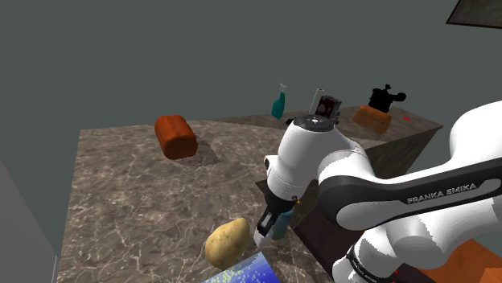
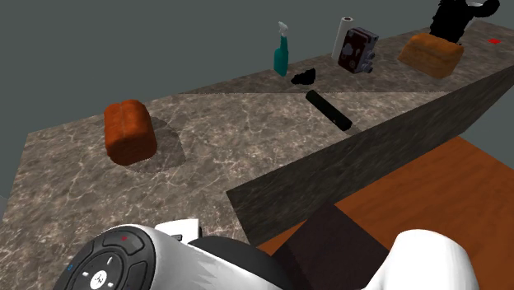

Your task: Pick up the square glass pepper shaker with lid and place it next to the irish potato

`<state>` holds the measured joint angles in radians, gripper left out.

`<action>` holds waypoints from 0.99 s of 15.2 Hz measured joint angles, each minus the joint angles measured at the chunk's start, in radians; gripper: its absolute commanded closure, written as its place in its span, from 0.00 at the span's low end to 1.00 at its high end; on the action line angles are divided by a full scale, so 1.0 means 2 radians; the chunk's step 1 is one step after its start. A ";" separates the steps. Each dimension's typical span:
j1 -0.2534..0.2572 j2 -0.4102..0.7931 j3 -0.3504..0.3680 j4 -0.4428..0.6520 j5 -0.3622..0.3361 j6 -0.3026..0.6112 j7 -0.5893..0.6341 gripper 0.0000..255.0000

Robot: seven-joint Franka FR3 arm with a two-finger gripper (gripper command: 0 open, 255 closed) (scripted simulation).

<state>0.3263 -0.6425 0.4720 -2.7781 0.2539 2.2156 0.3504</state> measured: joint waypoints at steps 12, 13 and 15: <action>0.003 -0.032 -0.015 0.032 -0.006 -0.069 0.000 0.00; 0.003 -0.034 -0.016 0.036 -0.007 -0.075 0.000 0.00; 0.003 -0.036 -0.018 0.038 -0.008 -0.080 -0.001 0.00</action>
<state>0.3314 -0.7150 0.4364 -2.7023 0.2379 2.0557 0.3491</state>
